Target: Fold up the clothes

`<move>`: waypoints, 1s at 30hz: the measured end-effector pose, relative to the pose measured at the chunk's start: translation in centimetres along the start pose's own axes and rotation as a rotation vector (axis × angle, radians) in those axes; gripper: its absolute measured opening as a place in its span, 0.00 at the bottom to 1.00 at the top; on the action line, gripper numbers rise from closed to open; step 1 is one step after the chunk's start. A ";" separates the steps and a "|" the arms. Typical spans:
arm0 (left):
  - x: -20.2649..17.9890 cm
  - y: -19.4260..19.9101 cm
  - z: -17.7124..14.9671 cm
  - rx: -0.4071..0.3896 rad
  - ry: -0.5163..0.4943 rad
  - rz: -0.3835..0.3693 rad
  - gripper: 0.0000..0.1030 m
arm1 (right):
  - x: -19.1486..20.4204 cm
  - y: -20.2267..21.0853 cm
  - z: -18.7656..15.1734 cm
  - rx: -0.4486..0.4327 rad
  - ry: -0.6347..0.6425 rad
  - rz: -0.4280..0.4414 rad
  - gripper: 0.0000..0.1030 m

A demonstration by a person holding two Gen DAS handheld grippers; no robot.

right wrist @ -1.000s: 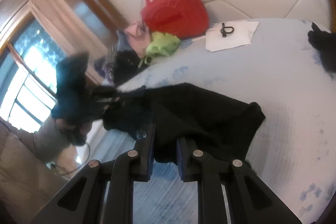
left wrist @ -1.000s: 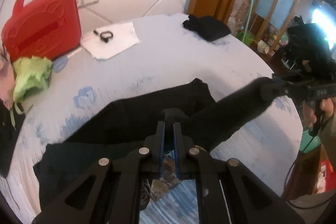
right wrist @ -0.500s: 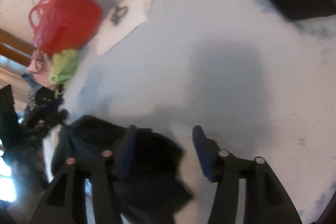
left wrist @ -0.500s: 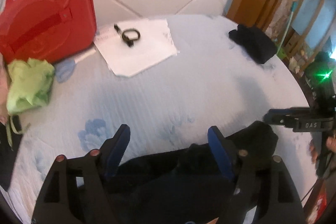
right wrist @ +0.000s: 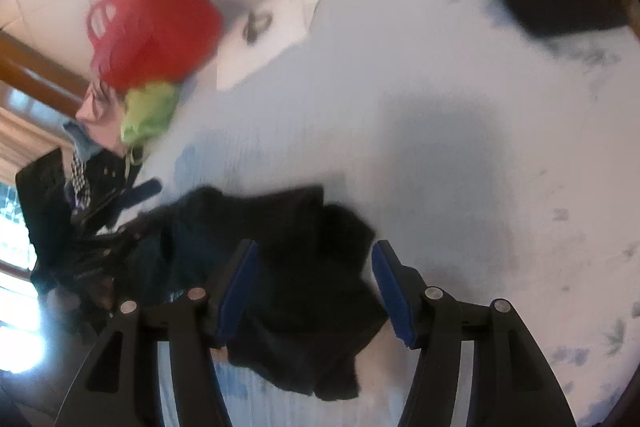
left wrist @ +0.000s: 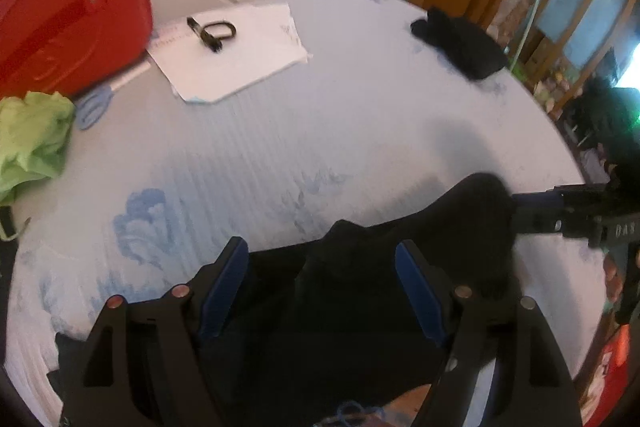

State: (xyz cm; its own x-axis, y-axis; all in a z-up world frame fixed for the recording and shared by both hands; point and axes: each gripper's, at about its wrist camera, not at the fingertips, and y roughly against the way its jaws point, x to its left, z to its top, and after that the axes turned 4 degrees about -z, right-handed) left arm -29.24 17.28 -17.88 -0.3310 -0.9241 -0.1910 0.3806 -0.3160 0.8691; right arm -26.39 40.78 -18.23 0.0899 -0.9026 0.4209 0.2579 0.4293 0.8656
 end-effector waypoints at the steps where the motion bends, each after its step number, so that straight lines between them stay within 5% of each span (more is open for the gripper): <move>1: 0.1 -1.0 0.0 0.006 0.000 0.035 0.74 | -0.2 -0.7 0.0 0.010 0.006 -0.012 0.29; 2: 0.4 -1.8 0.1 0.006 0.014 0.060 0.74 | -0.3 -1.5 0.1 0.020 0.010 -0.025 0.14; 6: 2.2 -4.0 0.4 0.004 0.096 0.131 0.77 | -1.7 -3.3 0.7 0.001 -0.057 -0.079 0.16; 9: 2.5 -2.3 0.4 -0.023 0.123 0.130 0.77 | -1.4 -1.3 0.6 -0.061 -0.069 -0.139 0.48; 11: 2.4 -0.1 0.2 -0.065 0.116 0.120 0.77 | -1.3 0.6 0.5 -0.106 -0.082 -0.174 0.49; 14: 1.4 2.1 -0.2 -0.116 0.112 0.057 0.77 | -0.9 3.7 -0.1 -0.226 -0.079 -0.078 0.50; 15: 0.8 2.2 -0.5 -0.113 0.105 0.039 0.77 | -0.6 3.5 0.0 -0.213 -0.066 -0.038 0.49; 17: -0.1 2.0 -1.2 -0.093 0.092 0.020 0.77 | 0.3 1.4 0.3 -0.138 -0.041 0.024 0.28; 22: 0.2 -1.4 -3.1 0.027 0.102 0.086 0.77 | -0.4 -3.6 0.2 -0.022 -0.066 -0.008 0.24; 24: 1.3 -1.1 -4.2 0.045 0.123 0.119 0.76 | -1.0 -3.7 -0.4 -0.028 -0.091 -0.014 0.18; 30: 6.4 6.1 -9.8 -0.022 0.274 0.217 0.77 | -1.0 1.5 -3.4 -0.131 -0.104 -0.038 0.24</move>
State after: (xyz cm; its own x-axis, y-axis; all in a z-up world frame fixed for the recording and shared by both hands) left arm -20.56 7.34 -18.29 0.0028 -0.9927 -0.1208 0.4362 -0.1075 0.8934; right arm -22.83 42.24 -18.27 -0.0212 -0.9072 0.4202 0.3831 0.3808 0.8416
